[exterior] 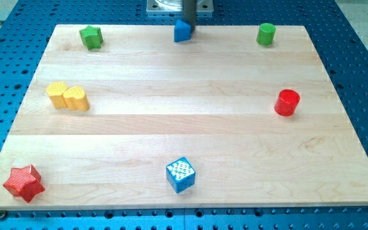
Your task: Slide the blue triangle to the top right of the blue cube
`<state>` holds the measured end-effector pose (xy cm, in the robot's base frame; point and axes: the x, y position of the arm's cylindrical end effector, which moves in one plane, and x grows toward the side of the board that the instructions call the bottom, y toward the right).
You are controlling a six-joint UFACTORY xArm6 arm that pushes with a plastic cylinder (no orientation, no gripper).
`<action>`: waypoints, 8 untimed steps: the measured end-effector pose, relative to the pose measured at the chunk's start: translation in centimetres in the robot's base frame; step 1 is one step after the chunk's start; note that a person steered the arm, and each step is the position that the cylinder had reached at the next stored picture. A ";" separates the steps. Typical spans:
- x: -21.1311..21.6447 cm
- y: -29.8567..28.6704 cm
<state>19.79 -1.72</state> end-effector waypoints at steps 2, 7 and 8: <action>11.9 -3.2; 13.8 0.5; 21.9 1.0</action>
<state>41.69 -0.70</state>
